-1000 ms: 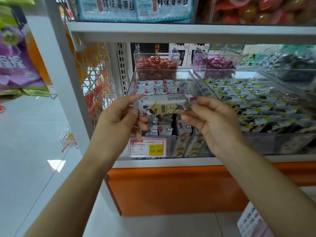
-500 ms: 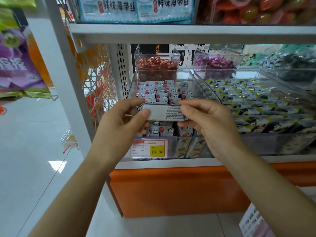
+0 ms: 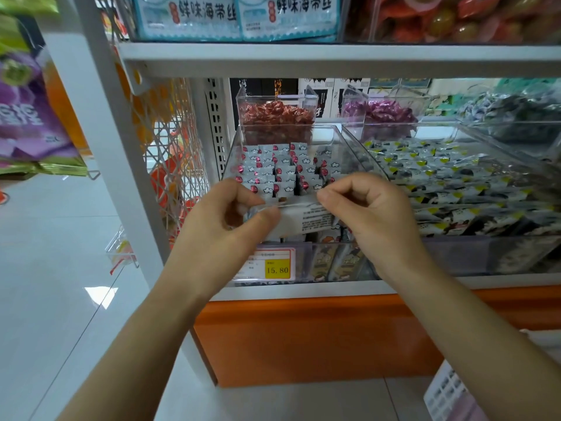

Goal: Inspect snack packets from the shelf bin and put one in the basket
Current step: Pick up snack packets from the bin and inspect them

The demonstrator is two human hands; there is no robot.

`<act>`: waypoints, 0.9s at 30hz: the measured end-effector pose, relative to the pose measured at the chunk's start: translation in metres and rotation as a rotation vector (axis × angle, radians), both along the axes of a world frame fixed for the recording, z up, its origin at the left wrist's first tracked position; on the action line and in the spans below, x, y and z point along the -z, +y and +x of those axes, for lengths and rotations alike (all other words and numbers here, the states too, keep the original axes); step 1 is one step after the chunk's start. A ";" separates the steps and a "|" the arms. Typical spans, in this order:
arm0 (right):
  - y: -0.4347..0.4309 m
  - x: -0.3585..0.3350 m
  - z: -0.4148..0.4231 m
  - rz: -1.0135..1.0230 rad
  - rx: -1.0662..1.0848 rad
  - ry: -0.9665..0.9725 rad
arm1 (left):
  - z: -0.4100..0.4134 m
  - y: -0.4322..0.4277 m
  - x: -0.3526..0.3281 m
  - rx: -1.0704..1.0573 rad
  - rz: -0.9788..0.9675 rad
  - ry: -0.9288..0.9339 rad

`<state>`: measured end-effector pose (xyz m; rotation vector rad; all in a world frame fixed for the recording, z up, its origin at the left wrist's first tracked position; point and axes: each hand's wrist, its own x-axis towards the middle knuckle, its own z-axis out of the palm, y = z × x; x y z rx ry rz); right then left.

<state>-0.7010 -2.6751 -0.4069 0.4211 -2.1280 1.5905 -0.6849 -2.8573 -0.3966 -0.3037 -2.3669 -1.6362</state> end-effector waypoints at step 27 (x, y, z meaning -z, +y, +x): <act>0.014 -0.009 -0.007 -0.289 -0.341 -0.477 | -0.006 -0.008 0.000 0.006 -0.122 0.130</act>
